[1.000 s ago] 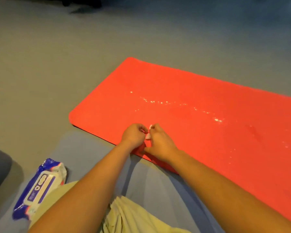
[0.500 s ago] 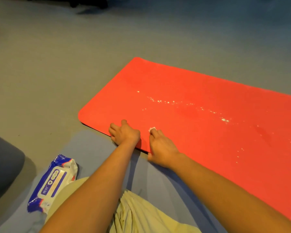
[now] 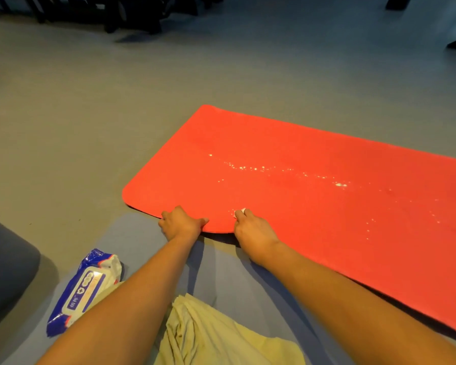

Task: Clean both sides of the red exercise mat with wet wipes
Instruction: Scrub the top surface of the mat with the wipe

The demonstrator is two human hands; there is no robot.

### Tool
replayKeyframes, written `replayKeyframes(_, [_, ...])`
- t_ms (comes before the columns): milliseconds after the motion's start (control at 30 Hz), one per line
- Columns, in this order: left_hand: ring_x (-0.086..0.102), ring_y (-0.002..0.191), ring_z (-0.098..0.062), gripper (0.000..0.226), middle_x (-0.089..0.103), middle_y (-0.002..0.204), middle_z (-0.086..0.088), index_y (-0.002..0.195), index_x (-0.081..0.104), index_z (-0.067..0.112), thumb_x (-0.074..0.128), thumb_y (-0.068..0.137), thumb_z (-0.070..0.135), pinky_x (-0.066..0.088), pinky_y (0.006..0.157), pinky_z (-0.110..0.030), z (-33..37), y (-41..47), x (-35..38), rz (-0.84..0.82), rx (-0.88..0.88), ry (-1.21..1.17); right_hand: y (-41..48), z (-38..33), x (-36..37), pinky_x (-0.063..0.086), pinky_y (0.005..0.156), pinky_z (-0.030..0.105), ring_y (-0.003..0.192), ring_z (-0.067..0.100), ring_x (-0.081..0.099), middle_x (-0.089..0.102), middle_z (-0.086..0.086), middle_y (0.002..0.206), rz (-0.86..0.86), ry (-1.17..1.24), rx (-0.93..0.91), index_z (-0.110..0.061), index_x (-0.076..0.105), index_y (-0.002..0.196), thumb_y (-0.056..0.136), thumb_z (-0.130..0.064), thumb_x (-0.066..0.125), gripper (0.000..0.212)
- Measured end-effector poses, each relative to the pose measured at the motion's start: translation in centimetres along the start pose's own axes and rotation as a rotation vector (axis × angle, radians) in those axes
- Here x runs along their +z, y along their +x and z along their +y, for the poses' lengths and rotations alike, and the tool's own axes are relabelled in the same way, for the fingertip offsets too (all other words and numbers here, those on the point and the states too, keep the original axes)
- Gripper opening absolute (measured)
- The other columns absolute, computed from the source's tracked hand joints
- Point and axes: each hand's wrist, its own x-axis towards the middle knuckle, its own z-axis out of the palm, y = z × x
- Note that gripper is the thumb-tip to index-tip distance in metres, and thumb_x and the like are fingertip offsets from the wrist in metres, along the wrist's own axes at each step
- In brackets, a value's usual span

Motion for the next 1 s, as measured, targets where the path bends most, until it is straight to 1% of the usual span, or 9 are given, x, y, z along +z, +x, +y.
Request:
replayKeyframes(133, [0.061, 0.108, -0.039, 0.063, 0.064, 0.114, -0.015, 0.101, 0.066, 0.014, 0.091, 0.065, 0.06, 0.052, 0.096, -0.049, 0.1, -1.8, 0.8, -0.009, 0.102, 0.044, -1.6, 0.6, -0.8, 0.04, 0.073, 0.036, 0.124, 0.032, 0.043, 0.044, 0.016, 0.137, -0.019, -0.024, 0.015, -0.003, 0.065, 0.116, 0.09, 0.002, 0.05, 0.03])
replayKeyframes(267, [0.056, 0.113, -0.041, 0.06, 0.06, 0.117, -0.016, 0.108, 0.065, 0.014, 0.087, 0.073, 0.057, 0.049, 0.098, -0.047, 0.7, -4.2, 1.2, -0.059, 0.196, 0.098, -4.0, 1.4, -1.0, 0.047, 0.08, 0.037, 0.125, 0.032, 0.041, 0.043, 0.015, 0.138, -0.057, -0.021, 0.061, -0.004, 0.065, 0.117, 0.089, 0.002, 0.051, 0.031])
replayKeyframes(433, [0.061, 0.107, -0.039, 0.054, 0.061, 0.112, -0.01, 0.104, 0.065, 0.02, 0.082, 0.074, 0.062, 0.053, 0.082, -0.043, 1.7, -6.9, 2.4, -0.179, 0.351, 0.262, -7.6, 3.2, 0.0, 0.045, 0.076, 0.035, 0.121, 0.029, 0.043, 0.045, 0.012, 0.13, -0.134, 0.025, 0.175, -0.007, 0.065, 0.113, 0.086, 0.002, 0.053, 0.032])
replayKeyframes(600, [0.066, 0.113, -0.033, 0.034, 0.063, 0.124, -0.009, 0.119, 0.068, 0.016, 0.064, 0.091, 0.034, 0.052, 0.083, -0.037, 3.0, -6.4, 1.1, -0.269, 0.507, 0.532, -9.6, 5.1, 2.7, 0.039, 0.066, 0.035, 0.111, 0.026, 0.045, 0.048, 0.007, 0.123, -0.172, 0.082, 0.247, -0.01, 0.065, 0.106, 0.082, -0.001, 0.059, 0.026])
replayKeyframes(700, [0.065, 0.118, -0.033, 0.032, 0.064, 0.129, -0.011, 0.123, 0.067, 0.015, 0.061, 0.094, 0.026, 0.053, 0.09, -0.038, 4.0, -3.5, -0.6, -0.288, 0.507, 0.542, -8.8, 5.4, 3.2, 0.047, 0.075, 0.037, 0.108, 0.025, 0.047, 0.047, 0.005, 0.116, -0.176, 0.131, 0.252, -0.011, 0.065, 0.102, 0.084, -0.03, 0.071, 0.027])
replayKeyframes(800, [0.05, 0.129, -0.034, 0.034, 0.048, 0.136, -0.012, 0.126, 0.065, 0.023, 0.059, 0.093, 0.021, 0.051, 0.102, -0.044, 4.0, -1.6, -0.8, -0.275, 0.515, 0.524, -6.6, 6.6, 2.2, 0.043, 0.072, 0.033, 0.088, 0.024, 0.054, 0.051, 0.002, 0.092, -0.218, 0.387, 0.347, -0.015, 0.063, 0.078, 0.067, -0.079, 0.067, 0.066])
replayKeyframes(833, [0.043, 0.131, -0.034, 0.034, 0.043, 0.136, -0.011, 0.124, 0.065, 0.025, 0.06, 0.091, 0.019, 0.05, 0.102, -0.047, 3.9, -1.2, -0.5, -0.27, 0.51, 0.531, -5.3, 7.0, 1.8, 0.043, 0.069, 0.033, 0.083, 0.025, 0.057, 0.054, 0.002, 0.086, -0.197, 0.461, 0.366, -0.015, 0.062, 0.071, 0.067, -0.076, 0.07, 0.062])
replayKeyframes(933, [0.041, 0.13, -0.035, 0.039, 0.039, 0.138, -0.008, 0.122, 0.065, 0.025, 0.073, 0.084, 0.023, 0.051, 0.101, -0.047, 4.1, -0.1, 0.0, -0.307, 0.497, 0.541, -0.1, 7.3, 1.2, 0.05, 0.067, 0.03, 0.074, 0.021, 0.067, 0.071, 0.003, 0.076, -0.019, 0.679, 0.441, -0.014, 0.072, 0.074, 0.075, -0.027, 0.078, 0.014])
replayKeyframes(1000, [0.051, 0.126, -0.036, 0.043, 0.046, 0.138, -0.009, 0.123, 0.066, 0.022, 0.079, 0.082, 0.027, 0.053, 0.098, -0.043, 4.2, 1.4, -0.3, -0.282, 0.526, 0.55, 3.8, 5.8, 0.4, 0.047, 0.056, 0.023, 0.056, 0.017, 0.065, 0.069, 0.0, 0.06, 0.098, 0.874, 0.456, -0.015, 0.072, 0.071, 0.08, -0.016, 0.074, 0.009])
